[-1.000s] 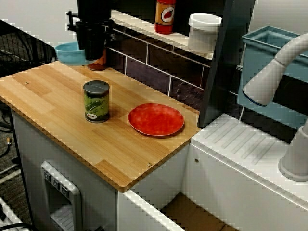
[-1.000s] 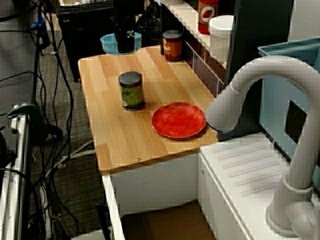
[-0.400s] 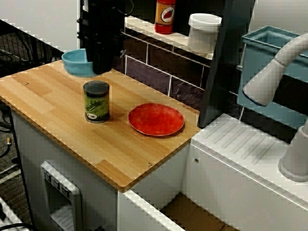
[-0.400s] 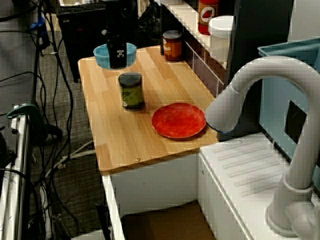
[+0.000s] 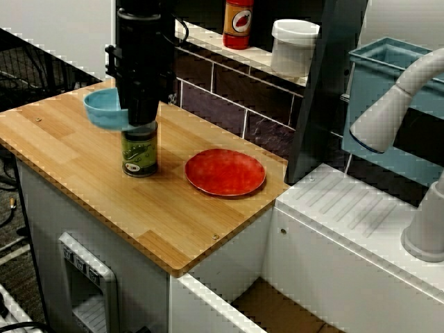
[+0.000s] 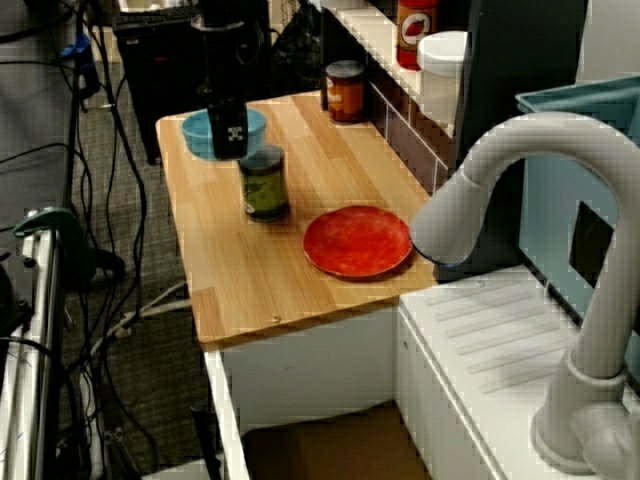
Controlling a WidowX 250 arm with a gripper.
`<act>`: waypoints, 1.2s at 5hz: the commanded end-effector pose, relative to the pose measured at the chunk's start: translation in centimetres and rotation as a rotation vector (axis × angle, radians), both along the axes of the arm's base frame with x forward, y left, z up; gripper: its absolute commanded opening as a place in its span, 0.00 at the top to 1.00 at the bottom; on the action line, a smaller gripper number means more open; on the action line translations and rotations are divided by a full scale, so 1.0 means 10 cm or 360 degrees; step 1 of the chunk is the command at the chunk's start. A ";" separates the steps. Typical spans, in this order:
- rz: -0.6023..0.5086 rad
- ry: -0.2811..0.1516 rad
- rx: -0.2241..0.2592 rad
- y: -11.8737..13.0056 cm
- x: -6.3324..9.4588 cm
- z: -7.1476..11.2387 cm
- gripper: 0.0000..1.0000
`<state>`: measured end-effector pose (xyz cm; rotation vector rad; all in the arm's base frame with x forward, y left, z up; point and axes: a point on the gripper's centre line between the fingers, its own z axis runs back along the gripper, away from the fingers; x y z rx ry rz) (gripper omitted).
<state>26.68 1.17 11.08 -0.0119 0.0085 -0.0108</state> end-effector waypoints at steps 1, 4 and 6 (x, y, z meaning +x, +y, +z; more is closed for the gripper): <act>0.0006 -0.0075 0.0015 0.03 0.07 0.07 1.00; 0.0045 -0.0084 0.0030 0.12 0.23 0.03 1.00; 0.0064 -0.0078 0.0037 0.14 0.28 0.00 1.00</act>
